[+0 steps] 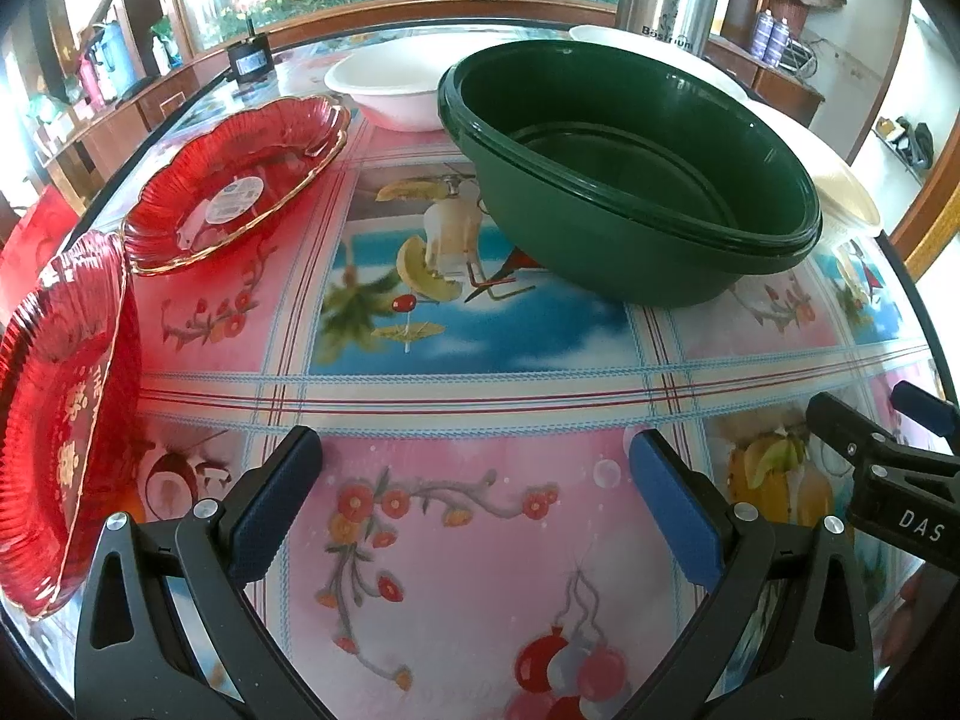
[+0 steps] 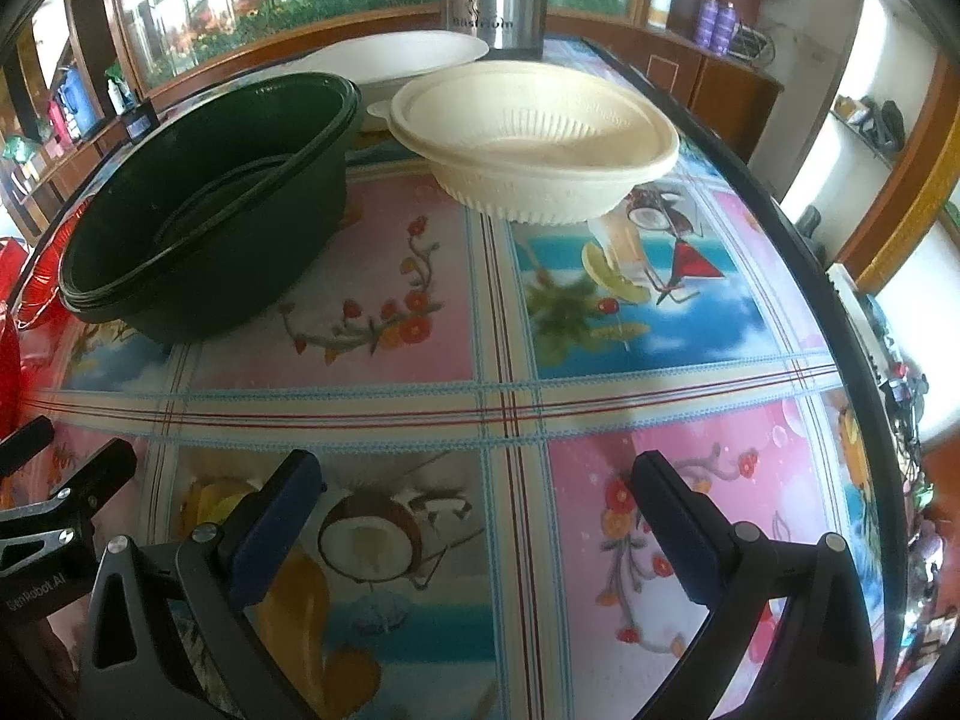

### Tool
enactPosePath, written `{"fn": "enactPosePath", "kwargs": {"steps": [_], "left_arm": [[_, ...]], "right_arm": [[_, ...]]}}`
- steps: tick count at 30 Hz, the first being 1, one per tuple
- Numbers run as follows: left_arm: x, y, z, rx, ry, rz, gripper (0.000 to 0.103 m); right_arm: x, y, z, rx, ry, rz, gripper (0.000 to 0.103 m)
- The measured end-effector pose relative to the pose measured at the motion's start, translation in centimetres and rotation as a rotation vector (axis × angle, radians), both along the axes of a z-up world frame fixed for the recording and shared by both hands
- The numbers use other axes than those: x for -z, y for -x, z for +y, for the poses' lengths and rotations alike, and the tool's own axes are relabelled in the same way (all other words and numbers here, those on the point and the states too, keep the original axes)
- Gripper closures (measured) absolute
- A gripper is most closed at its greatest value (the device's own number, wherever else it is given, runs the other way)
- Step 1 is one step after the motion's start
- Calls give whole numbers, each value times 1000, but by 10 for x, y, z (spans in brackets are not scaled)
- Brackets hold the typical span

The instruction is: Organize plates and bowls

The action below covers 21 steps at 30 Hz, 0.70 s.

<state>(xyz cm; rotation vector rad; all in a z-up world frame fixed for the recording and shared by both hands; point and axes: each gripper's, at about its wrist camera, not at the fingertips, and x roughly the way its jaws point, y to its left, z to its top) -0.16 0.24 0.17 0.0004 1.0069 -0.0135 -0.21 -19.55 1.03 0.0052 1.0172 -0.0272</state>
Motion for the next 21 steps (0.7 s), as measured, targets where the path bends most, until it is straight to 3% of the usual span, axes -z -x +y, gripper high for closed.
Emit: {"fn": "enactPosePath", "kwargs": {"steps": [16, 21], "left_arm": [[-2, 3, -1, 5, -20, 35, 0], [-17, 12, -4, 37, -24, 26, 0]], "right_arm": [[-1, 1, 4, -39, 2, 27, 0], [-7, 8, 8, -64, -41, 59, 0]]}}
